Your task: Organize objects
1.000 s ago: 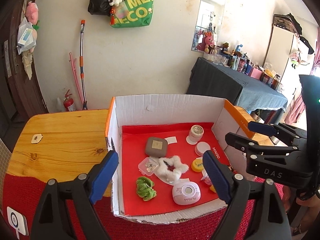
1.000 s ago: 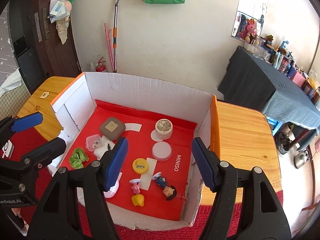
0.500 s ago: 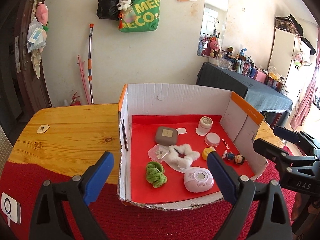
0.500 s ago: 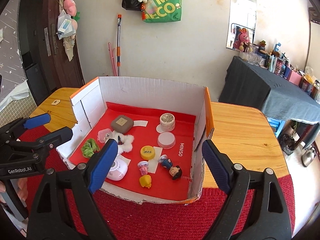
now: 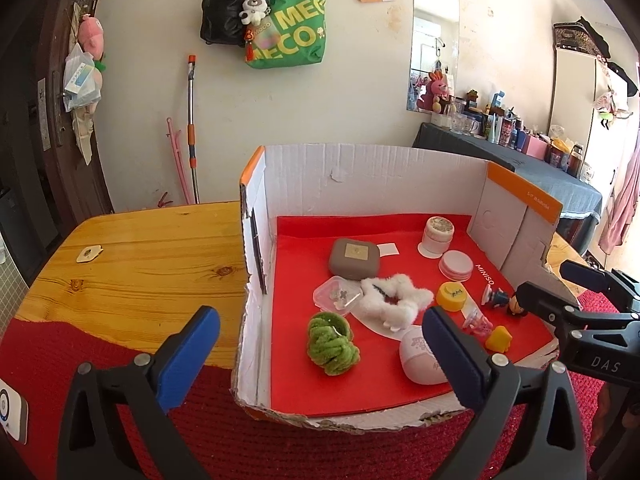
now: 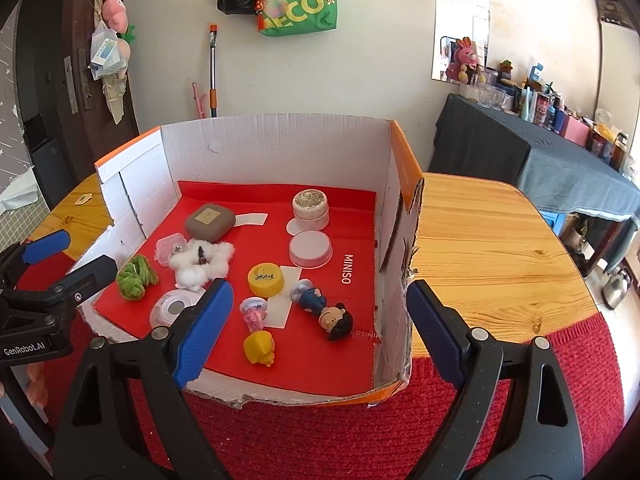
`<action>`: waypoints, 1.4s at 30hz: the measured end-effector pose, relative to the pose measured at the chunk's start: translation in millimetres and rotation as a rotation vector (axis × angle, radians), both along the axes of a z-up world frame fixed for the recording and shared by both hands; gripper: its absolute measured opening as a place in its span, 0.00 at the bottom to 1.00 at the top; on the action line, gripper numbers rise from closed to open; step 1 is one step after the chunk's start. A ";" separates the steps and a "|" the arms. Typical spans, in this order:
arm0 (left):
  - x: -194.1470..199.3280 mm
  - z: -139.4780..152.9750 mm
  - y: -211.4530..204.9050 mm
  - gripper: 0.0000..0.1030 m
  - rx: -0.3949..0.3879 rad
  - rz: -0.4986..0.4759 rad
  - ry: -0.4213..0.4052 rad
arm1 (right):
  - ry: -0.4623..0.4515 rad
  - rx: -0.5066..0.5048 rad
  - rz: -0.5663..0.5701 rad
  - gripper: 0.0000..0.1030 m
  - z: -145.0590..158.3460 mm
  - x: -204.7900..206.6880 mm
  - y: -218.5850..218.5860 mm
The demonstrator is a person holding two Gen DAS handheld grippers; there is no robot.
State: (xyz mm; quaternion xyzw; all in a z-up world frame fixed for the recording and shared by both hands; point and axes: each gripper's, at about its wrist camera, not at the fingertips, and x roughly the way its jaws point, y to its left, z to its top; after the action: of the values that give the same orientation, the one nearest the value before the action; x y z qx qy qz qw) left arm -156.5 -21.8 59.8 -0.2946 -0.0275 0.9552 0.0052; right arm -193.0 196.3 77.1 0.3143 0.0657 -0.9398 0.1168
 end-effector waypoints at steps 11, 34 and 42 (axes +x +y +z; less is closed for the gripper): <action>-3.6 -11.1 0.9 1.00 -0.015 0.013 -0.017 | 0.035 0.055 -0.018 0.93 -11.6 1.9 -2.8; 2.9 -8.7 0.1 1.00 -0.012 0.019 0.010 | 0.079 0.006 -0.026 1.00 -6.0 12.0 3.2; 3.1 -9.0 -1.0 1.00 -0.009 0.023 0.008 | 0.070 0.014 -0.028 1.00 -7.3 10.0 1.5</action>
State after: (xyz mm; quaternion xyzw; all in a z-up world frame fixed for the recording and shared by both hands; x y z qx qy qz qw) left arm -153.4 -22.8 50.7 -0.2906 -0.0265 0.9564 -0.0072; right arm -183.0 197.8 69.8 0.2828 0.0719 -0.9513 0.0992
